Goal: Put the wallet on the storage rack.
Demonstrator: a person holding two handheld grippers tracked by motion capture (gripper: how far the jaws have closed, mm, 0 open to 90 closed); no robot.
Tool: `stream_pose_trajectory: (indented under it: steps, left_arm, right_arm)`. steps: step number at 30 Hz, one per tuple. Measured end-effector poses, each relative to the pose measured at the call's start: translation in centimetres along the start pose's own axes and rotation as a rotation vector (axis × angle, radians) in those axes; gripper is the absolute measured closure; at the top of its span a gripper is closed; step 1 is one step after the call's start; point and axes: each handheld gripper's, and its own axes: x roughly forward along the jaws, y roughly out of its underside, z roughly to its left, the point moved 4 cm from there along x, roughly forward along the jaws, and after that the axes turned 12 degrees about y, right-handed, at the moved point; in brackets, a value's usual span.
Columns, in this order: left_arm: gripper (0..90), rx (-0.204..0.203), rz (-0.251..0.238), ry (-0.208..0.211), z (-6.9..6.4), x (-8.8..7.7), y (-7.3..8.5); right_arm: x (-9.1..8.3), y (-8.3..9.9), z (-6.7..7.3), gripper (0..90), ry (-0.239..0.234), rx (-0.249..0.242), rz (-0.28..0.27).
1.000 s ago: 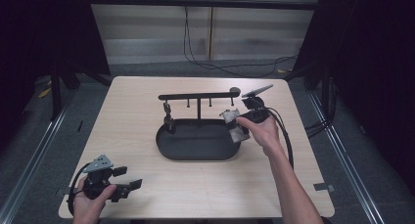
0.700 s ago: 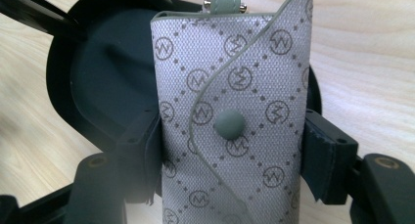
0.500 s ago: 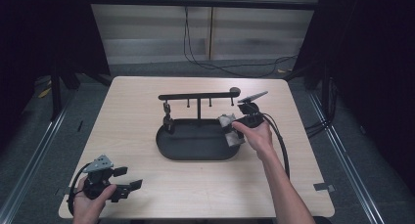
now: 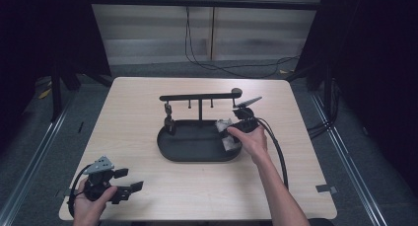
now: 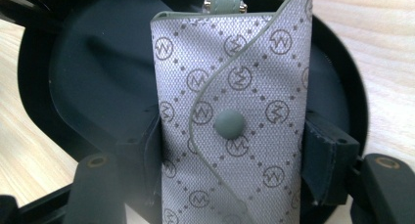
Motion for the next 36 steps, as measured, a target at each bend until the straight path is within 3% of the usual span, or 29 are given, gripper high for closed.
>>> stream_pose_trajectory:
  steps: [15, 23, 30, 36]
  left_arm:
    - [19.6, -0.001, 0.005, 0.0, 0.0, 0.0, 0.0]
    - [19.6, 0.0, 0.01, -0.002, 0.0, 0.1, 0.1]
    - [19.6, 0.0, 0.002, -0.001, 0.0, 0.0, 0.0]
    - [19.5, -0.007, -0.015, -0.009, 0.0, 0.1, 0.0]
  right_arm:
    - [2.3, 0.3, 0.2, 31.3, 0.072, -0.027, 0.028]
    - [2.4, 0.1, 0.1, 27.5, 0.07, -0.05, 0.025]
    - [1.6, 0.1, -0.5, 25.0, 0.071, -0.035, -0.011]
    - [-0.1, 0.1, -0.7, 23.4, 0.062, -0.053, -0.087]
